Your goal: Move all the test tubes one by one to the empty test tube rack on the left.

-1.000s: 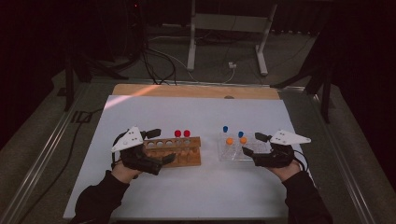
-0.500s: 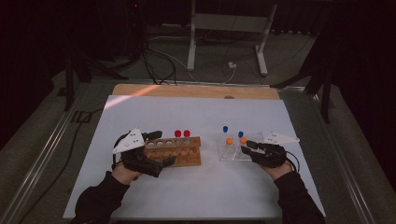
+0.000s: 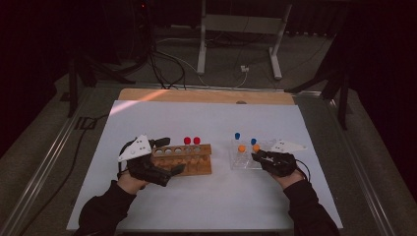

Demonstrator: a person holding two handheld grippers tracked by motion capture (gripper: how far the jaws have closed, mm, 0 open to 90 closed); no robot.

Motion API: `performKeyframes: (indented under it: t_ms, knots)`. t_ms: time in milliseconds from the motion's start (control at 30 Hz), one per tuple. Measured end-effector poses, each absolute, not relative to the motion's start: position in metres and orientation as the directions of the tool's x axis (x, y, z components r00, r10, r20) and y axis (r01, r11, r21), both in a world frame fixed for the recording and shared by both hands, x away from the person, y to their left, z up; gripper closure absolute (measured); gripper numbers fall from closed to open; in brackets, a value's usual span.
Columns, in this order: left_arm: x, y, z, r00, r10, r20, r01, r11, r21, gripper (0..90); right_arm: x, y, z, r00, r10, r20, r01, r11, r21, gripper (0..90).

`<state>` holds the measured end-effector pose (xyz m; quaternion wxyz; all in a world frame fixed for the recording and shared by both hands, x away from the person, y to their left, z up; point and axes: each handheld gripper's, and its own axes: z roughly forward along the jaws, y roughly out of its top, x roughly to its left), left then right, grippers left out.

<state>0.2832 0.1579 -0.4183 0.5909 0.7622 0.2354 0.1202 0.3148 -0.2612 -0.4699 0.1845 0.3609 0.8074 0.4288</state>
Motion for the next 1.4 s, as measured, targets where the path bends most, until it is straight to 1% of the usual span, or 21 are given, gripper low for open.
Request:
performKeyframes:
  t_ms: [300,800,1133,1400]
  knots:
    - [0.283,0.157,-0.418,0.863,0.497,-0.097,0.22,-0.195,0.956,0.6,0.309,-0.264,-0.453,-0.669,0.743,0.003,0.386,0.344,0.856,74.9]
    - [0.283,0.155,-0.417,0.873,0.478,-0.098,0.219,-0.204,0.954,0.6,0.289,-0.274,-0.407,-0.666,0.746,-0.014,0.292,0.278,0.915,74.9]
    - [0.28,0.15,-0.414,0.875,0.474,-0.098,0.22,-0.208,0.953,0.7,0.27,-0.258,-0.383,-0.725,0.687,-0.038,0.222,0.286,0.932,74.9]
    - [0.276,0.146,-0.41,0.883,0.46,-0.096,0.215,-0.215,0.953,0.7,0.264,-0.234,-0.388,-0.786,0.618,-0.031,0.211,0.315,0.925,74.9]
